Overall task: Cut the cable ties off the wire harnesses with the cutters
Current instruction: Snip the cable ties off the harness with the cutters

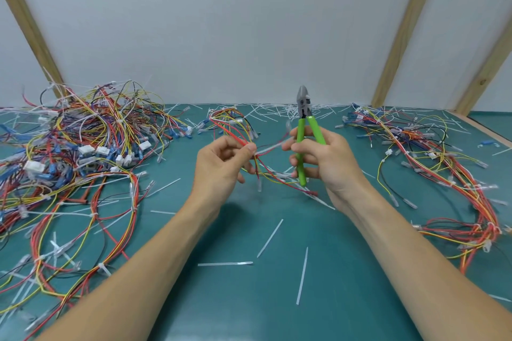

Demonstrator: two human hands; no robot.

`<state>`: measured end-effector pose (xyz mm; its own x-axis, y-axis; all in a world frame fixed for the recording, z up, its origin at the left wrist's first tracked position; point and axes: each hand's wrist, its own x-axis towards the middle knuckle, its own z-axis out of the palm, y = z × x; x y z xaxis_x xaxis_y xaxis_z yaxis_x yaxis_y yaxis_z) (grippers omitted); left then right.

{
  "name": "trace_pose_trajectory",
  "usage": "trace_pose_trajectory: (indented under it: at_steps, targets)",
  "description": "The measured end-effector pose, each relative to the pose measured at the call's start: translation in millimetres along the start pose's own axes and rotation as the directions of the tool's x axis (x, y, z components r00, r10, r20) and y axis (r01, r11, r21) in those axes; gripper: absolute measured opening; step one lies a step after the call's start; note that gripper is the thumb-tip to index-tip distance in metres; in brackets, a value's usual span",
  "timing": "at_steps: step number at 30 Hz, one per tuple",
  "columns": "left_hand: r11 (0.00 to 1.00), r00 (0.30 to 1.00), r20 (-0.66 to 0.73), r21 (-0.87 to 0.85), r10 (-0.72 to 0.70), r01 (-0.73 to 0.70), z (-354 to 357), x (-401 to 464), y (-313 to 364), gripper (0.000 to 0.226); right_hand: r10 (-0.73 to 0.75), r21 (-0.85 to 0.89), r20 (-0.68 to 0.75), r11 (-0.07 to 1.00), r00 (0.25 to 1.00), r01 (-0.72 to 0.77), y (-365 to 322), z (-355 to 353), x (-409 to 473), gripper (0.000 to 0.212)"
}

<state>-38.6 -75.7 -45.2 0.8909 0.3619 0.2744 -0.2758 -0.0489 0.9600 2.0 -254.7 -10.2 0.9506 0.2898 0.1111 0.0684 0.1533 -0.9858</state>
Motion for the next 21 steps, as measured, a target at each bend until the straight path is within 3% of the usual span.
trace_pose_trajectory:
  at_steps: [3,7,14,21]
  targets:
    - [1.0,0.994,-0.108,-0.001,-0.02,0.02,-1.9,2.8,-1.3,0.018,-0.007,0.089,0.102,0.996,0.995,-0.002,-2.3,-1.4,-2.0,0.016]
    - [0.991,0.986,-0.111,-0.072,-0.121,0.114,-2.4,1.7,-2.5,0.018,-0.03,0.085,0.244,0.996,0.969,0.009,-4.0,3.4,-6.8,0.021]
    - [0.958,0.977,0.07,-0.194,-0.199,0.209,0.1,-1.5,0.4,0.014,-0.066,-0.244,0.095,0.966,0.993,0.087,13.9,13.2,-5.4,0.018]
    - [0.952,0.959,0.199,-0.189,-0.203,0.241,-0.1,-4.0,1.6,0.008,-0.059,-0.18,0.061,0.981,0.996,0.069,17.1,10.7,-2.1,0.013]
